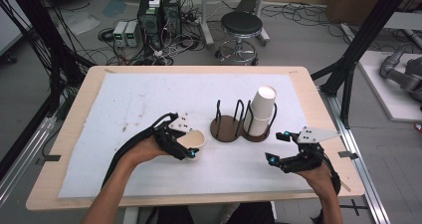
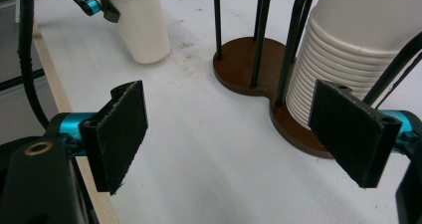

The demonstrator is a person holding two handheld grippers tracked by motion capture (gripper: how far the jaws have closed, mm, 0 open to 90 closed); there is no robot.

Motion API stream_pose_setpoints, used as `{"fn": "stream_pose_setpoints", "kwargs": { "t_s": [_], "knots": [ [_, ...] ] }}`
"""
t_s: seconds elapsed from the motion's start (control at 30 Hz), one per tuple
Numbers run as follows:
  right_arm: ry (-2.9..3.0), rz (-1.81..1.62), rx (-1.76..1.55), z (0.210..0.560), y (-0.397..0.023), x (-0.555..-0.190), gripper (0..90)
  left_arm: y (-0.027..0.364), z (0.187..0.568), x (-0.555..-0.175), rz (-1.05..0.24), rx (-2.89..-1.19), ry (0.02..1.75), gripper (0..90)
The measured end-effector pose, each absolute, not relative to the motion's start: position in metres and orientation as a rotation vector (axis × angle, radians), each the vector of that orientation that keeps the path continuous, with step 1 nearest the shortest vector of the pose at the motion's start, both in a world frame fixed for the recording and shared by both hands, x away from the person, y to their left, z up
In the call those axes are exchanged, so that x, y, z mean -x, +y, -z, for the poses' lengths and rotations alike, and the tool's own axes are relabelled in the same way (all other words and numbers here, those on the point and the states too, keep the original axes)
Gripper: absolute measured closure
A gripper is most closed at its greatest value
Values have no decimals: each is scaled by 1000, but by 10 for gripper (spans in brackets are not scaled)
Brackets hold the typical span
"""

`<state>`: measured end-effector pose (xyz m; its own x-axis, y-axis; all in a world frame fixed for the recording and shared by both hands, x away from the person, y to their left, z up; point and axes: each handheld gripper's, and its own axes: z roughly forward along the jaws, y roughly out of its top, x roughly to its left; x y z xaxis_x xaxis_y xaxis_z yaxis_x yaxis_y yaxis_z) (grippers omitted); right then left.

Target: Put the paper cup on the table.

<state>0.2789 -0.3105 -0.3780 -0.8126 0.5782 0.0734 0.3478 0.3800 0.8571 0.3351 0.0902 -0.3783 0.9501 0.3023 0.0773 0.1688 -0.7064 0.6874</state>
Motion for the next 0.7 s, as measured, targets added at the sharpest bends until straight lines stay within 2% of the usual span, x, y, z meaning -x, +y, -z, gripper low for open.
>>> {"fn": "stream_pose_setpoints", "kwargs": {
  "t_s": [0.37, 0.7],
  "knots": [
    [2398, -1401, -824, 379, -312, -279, 162, 85, 383, -335, -243, -2397, 325, 304],
    [2399, -1403, -823, 379, -311, -279, 162, 85, 384, -336, -238, -2402, 342, 260]
  ]
}}
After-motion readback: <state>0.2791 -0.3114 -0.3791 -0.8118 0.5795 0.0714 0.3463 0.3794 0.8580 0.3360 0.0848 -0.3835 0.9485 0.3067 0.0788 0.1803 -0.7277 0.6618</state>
